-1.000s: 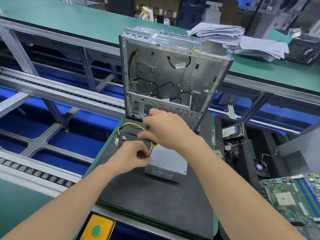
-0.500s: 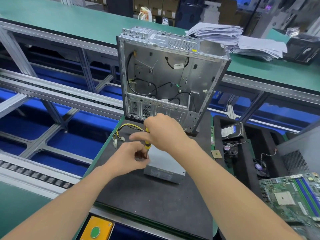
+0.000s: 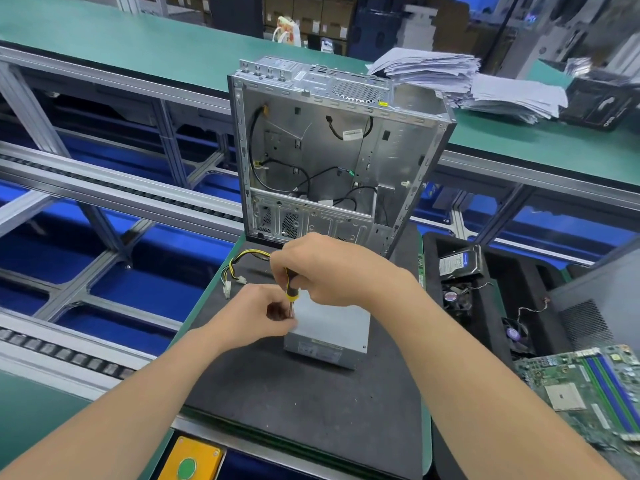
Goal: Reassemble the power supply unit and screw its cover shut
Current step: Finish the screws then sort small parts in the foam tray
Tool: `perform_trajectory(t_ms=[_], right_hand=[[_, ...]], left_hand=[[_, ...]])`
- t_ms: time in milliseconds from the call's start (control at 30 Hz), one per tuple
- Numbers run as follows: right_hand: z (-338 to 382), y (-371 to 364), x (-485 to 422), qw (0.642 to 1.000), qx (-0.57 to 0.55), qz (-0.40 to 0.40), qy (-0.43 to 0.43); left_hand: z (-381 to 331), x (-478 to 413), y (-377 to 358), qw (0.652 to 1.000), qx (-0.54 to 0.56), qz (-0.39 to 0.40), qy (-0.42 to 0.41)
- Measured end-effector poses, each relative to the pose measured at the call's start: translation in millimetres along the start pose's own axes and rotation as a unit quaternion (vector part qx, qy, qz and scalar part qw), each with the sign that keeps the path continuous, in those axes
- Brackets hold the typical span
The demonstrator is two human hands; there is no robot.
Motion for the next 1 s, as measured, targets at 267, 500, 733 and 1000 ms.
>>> perform_trajectory(t_ms=[267,500,733,1000], right_hand=[[-30.5,7.0,-4.5,0.969,0.048,-0.131,-0.203],[-33.3,3.2,2.8,0.975,0.078,-0.113,-0.175],[-0.1,-0.9,3.5,1.0,-0.02,-0.006,-0.009],[-14.6,5.2,-5.7,0.972,0.023,-0.147,-0.18]], left_hand=[[-1.6,1.7,2.2,1.0,0.001,-0.021,-0.014],[-2.8,-0.7,-0.4,1.0,-0.011,-0.002,-0.022],[-0.5,-0.3,0.8,1.0,-0.016,0.013,-0.015],[-0.2,4.1,2.7,1.0,0.008,-0.002,-0.003]])
Point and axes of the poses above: each hand's wrist, its own x-axis away from the middle knuckle, its own y-axis out of the back of the hand, z = x × y, the point moved 8 cm from there along -x, towards the middle knuckle, and after that the axes turned 9 degrees about -z, right-handed, at the moved point
